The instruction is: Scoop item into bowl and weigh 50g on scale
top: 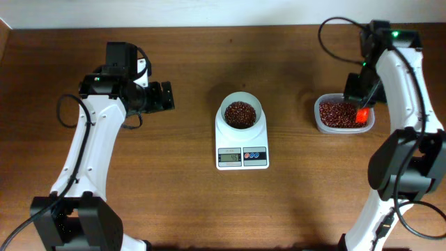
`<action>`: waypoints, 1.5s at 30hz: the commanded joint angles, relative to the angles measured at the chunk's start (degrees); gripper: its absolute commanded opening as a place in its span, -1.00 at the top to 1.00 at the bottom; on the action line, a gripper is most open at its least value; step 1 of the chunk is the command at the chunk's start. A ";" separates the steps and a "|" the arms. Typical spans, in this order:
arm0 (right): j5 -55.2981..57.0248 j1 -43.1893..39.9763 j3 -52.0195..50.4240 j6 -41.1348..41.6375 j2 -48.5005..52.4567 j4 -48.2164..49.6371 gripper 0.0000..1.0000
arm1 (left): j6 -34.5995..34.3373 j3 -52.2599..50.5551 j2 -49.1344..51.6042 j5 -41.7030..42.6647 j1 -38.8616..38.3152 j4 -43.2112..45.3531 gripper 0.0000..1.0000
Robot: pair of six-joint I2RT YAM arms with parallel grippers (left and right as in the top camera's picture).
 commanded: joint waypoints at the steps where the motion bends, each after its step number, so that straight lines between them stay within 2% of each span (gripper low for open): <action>1: -0.15 0.37 -5.53 0.66 -0.13 4.17 0.92 | -0.13 -0.17 0.42 -0.15 -0.11 -0.07 -0.98; 3: -0.13 0.37 -5.90 -0.09 -0.17 4.79 0.92 | -0.13 -0.17 0.42 -0.15 -0.11 -0.07 -0.98; 9: -2.10 0.31 9.05 -1.09 -0.81 -5.64 0.92 | -0.13 -0.17 0.42 -0.15 -0.11 -0.07 -0.98; 11: -2.62 0.24 10.56 -1.07 -0.81 -6.45 0.92 | -0.13 -0.17 0.42 -0.15 -0.11 -0.07 -0.98; 14: -2.78 0.26 10.58 -1.09 -0.79 -6.62 0.92 | -0.13 -0.17 0.42 -0.15 -0.11 -0.07 -0.98; 20: -11.08 -4.61 10.10 -12.09 -0.79 -7.15 0.92 | -0.13 -0.17 0.42 -0.15 -0.11 -0.07 -0.98; 23: -11.10 -6.93 7.98 -12.79 -0.50 -6.82 0.92 | -0.13 -0.17 0.42 -0.15 -0.11 -0.07 -0.98; 28: -11.37 -5.11 -1.70 -11.52 -0.42 3.87 0.92 | -0.13 -0.17 0.42 -0.15 -0.11 -0.07 -0.98; 32: -13.40 -5.38 -6.43 -11.69 -0.28 8.20 0.92 | -0.13 -0.17 0.42 -0.15 -0.11 -0.07 -0.98; 35: -22.18 -7.02 -5.31 -17.33 -0.35 6.43 0.92 | -0.13 -0.17 0.42 -0.15 -0.11 -0.07 -0.98; 39: -31.17 -12.22 -4.20 -17.49 -0.35 4.09 0.92 | -0.13 -0.17 0.42 -0.15 -0.11 -0.07 -0.98; 45: -28.06 -14.21 -1.90 -19.15 -3.91 1.01 0.92 | -0.13 -0.17 0.42 -0.15 -0.11 -0.07 -0.98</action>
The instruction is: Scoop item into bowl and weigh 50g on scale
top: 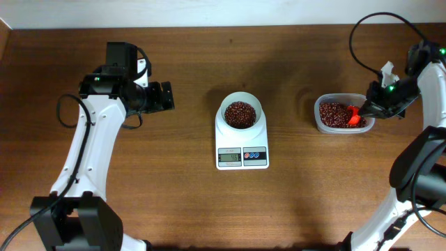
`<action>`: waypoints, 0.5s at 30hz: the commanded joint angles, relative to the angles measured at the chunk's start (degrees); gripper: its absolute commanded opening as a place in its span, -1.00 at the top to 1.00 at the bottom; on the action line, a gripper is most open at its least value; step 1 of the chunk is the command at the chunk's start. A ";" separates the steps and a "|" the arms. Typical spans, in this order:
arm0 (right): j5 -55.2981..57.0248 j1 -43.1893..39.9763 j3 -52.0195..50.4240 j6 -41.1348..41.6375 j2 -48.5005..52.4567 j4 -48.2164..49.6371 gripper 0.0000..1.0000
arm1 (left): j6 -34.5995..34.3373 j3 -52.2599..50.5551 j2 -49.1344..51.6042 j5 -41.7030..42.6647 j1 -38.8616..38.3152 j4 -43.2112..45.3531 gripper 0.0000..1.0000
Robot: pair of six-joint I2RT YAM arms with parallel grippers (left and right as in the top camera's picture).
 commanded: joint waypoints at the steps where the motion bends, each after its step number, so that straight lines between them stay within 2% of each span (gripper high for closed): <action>1: 0.87 0.44 3.65 -0.94 -4.17 -1.38 0.92 | -0.13 -0.15 0.42 -0.02 -0.11 -0.11 -0.98; 8: 6.54 3.93 4.63 -0.66 -4.46 -1.70 0.92 | -0.13 -0.15 0.42 -0.02 -0.11 -0.11 -0.98; 12: 13.66 5.53 4.63 4.42 -4.46 -1.66 0.92 | -0.13 -0.15 0.42 -0.02 -0.11 -0.11 -0.98; 15: 13.62 5.55 4.63 4.92 -4.46 -1.22 0.92 | -0.13 -0.15 0.42 -0.02 -0.11 -0.11 -0.98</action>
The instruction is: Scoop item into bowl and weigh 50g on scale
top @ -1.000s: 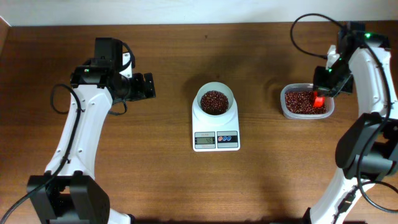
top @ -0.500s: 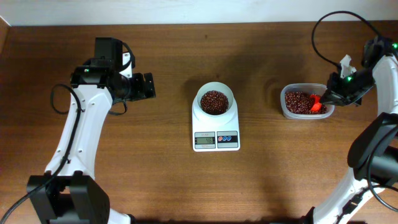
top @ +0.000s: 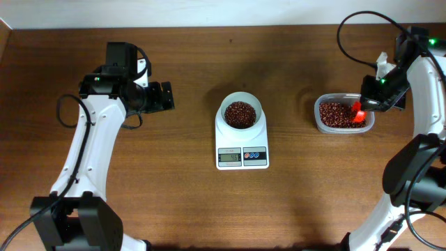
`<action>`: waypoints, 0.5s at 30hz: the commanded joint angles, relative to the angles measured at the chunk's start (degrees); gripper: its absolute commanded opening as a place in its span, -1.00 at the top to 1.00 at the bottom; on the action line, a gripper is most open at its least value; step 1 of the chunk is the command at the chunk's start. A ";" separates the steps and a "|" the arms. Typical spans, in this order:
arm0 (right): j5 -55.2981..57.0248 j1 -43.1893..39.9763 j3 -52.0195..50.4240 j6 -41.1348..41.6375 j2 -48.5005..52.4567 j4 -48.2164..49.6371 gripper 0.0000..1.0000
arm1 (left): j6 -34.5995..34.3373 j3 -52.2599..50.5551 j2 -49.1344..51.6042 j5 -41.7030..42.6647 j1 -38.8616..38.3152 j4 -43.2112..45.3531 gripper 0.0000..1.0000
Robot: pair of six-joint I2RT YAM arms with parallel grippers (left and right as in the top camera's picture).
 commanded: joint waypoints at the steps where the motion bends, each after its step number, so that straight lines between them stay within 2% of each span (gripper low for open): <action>1: 0.87 0.20 1.20 1.27 -1.70 0.72 0.92 | -0.13 -0.15 0.42 -0.04 -0.11 -0.11 -0.98; 6: -8.46 -2.05 4.13 0.98 -1.70 0.44 0.92 | -0.13 -0.15 0.42 -0.04 -0.11 -0.11 -0.98; 11: -22.56 -9.25 4.20 -3.85 -1.70 -0.68 0.92 | -0.13 -0.15 0.42 -0.04 -0.11 -0.11 -0.98; 15: -32.09 -11.17 4.20 -5.09 -1.70 -0.63 0.92 | -0.13 -0.15 0.42 -0.04 -0.11 -0.11 -0.98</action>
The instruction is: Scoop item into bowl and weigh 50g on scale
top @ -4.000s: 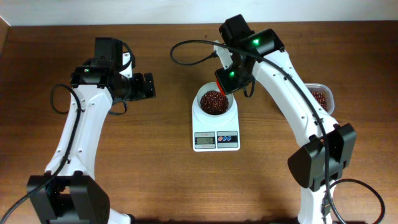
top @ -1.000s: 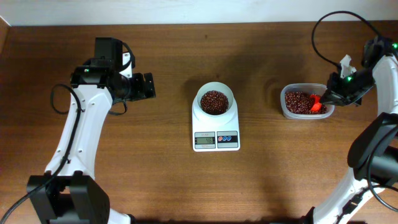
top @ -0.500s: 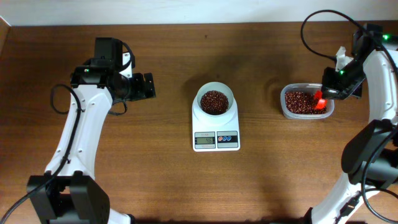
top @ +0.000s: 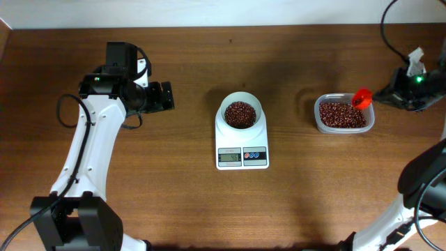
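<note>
A white scale (top: 242, 148) stands mid-table, and on it a white bowl (top: 240, 113) holds red-brown beans. To the right a clear container (top: 343, 115) is filled with the same beans. A red scoop (top: 361, 97) hangs at the container's far right corner, over its rim. My right gripper (top: 382, 95) is shut on the scoop's handle, and its arm reaches in from the right edge. Far from the scale, my left gripper (top: 168, 96) hovers at the left with its fingers apart and nothing between them. The scale's display digits are too small to read.
The brown table (top: 293, 202) ends at a white wall along the far side. My left arm's links (top: 87, 153) run down the left side. A black cable (top: 387, 28) loops above the right arm at the far right corner.
My right gripper has moved to the right, toward the table's edge. The scoop has gone from the beans at the container's right side to its far right corner, over the rim. The left arm is unmoved.
At first my right arm reached from the far side, with the scoop in the beans at the container's right. Then the arm stood further right with the scoop still in the beans, shifting slightly. Now the scoop is at the rim. Bowl, scale and left arm stayed put.
</note>
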`<action>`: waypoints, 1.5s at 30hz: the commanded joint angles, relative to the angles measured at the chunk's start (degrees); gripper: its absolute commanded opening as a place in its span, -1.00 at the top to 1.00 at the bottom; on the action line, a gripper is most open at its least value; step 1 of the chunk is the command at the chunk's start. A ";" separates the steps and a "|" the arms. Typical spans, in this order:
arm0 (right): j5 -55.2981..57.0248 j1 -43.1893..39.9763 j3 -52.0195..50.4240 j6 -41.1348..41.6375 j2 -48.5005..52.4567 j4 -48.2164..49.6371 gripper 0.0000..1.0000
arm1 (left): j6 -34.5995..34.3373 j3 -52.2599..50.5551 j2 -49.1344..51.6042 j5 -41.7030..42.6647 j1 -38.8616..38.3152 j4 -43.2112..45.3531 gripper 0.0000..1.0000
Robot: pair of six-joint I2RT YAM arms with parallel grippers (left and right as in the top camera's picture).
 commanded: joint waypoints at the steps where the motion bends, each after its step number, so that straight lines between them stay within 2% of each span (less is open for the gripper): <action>1: -11.15 0.02 1.25 -3.52 -1.68 0.00 0.92 | -0.13 -0.15 0.42 -0.02 -0.11 -0.11 -0.98; 5: -19.32 3.17 1.25 -4.24 -1.68 0.98 0.92 | -0.13 -0.15 0.42 -0.02 -0.11 -0.11 -0.98; 16: -19.52 27.74 1.25 -3.80 -1.68 9.86 0.92 | -0.13 -0.15 0.42 -0.02 -0.11 -0.11 -0.98; 24: -1.18 37.68 2.23 -5.99 -1.68 9.18 0.92 | -0.13 -0.15 0.42 -0.02 -0.11 -0.11 -0.98; 30: 8.44 42.49 13.49 -6.86 -1.68 1.66 0.92 | -0.13 -0.15 0.42 -0.02 -0.11 -0.11 -0.98; 38: 33.18 52.74 15.47 -7.45 -1.68 -0.46 0.92 | -0.13 -0.15 0.42 -0.02 -0.11 -0.11 -0.98; 45: 36.87 56.02 15.47 -7.48 -1.66 -0.44 0.92 | -0.13 -0.15 0.42 -0.02 -0.11 -0.11 -0.98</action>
